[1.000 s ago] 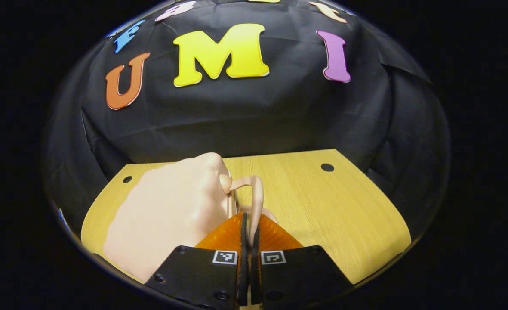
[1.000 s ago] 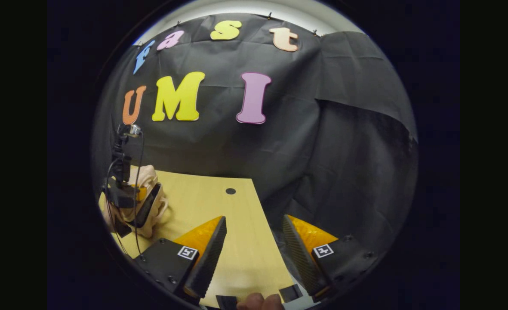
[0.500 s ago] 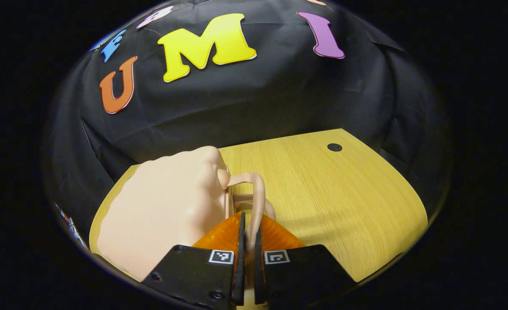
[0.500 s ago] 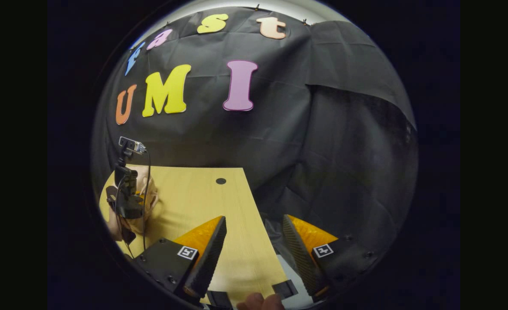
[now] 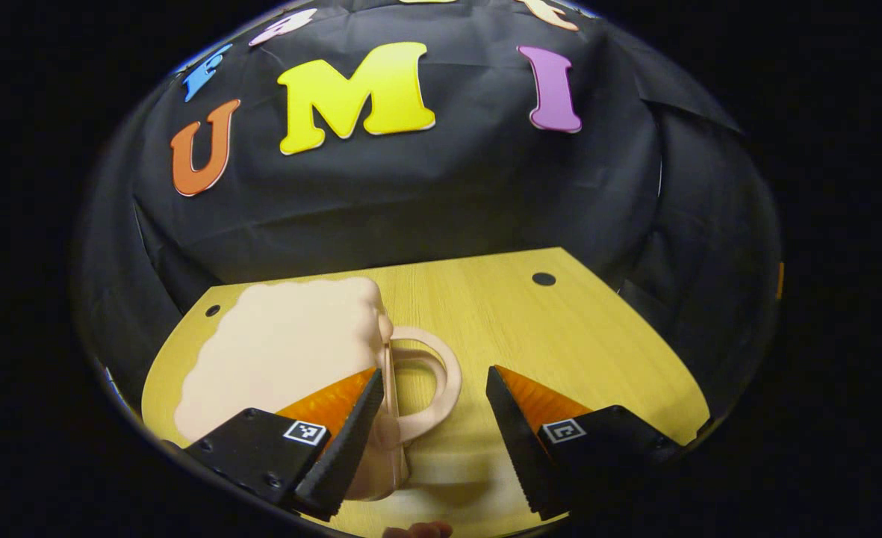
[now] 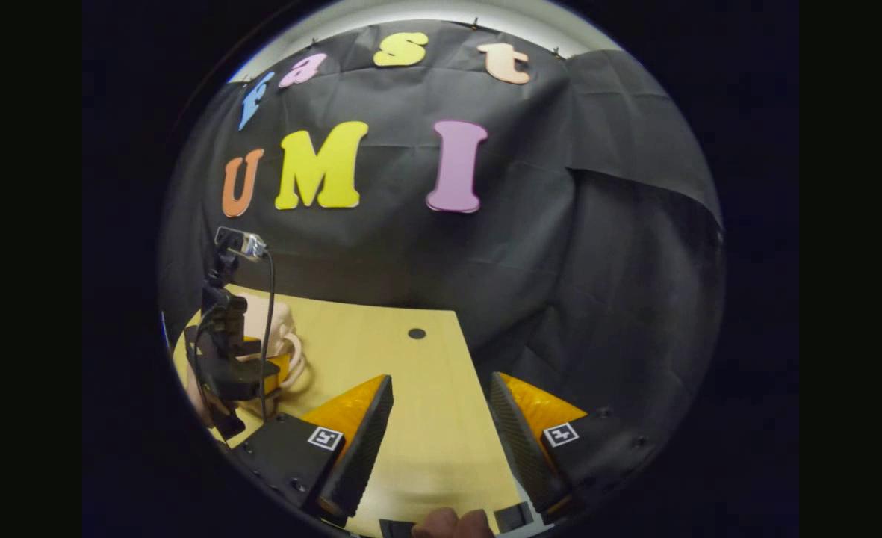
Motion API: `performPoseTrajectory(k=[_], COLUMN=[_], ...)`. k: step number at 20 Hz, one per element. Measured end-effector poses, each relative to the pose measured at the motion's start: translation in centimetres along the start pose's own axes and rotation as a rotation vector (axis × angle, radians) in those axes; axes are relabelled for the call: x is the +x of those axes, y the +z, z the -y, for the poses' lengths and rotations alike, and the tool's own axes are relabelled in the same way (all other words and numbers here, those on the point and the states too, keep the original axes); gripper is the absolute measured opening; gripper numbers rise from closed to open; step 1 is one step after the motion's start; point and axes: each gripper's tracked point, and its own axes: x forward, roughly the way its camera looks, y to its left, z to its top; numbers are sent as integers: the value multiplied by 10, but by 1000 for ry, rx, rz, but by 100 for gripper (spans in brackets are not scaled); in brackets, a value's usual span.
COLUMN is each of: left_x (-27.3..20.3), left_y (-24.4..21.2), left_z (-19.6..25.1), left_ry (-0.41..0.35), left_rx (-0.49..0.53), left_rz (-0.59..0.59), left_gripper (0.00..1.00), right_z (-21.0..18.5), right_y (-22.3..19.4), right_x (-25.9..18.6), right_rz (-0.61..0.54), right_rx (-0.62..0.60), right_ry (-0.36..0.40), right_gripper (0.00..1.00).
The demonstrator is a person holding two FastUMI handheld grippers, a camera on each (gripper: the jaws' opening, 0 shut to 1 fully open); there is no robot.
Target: First open the suitcase, pack the skin care products into it, and then close the suitcase.
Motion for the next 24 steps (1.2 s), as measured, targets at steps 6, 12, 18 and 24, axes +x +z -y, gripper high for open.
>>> performPoseTrajectory(k=[6, 12, 18, 24], left_x=[-84, -159, -191, -192], left_y=[124, 181, 186, 174], left_z=[-59, -108, -150, -177], left_ry=[70, 115, 173, 194], left_rx=[-31, -73, -72, -121], left_rz=[325, 473, 516, 497], left_gripper=[90, 93, 93, 93], right_z=[-69, -114, -154, -182], right_y=[83, 161, 177, 177], right_x=[8, -18, -37, -35], right_rz=[184, 379, 425, 419], right_rx=[-6, 78, 76, 40], right_ry=[97, 84, 87, 106], right_gripper=[79, 78, 78, 78])
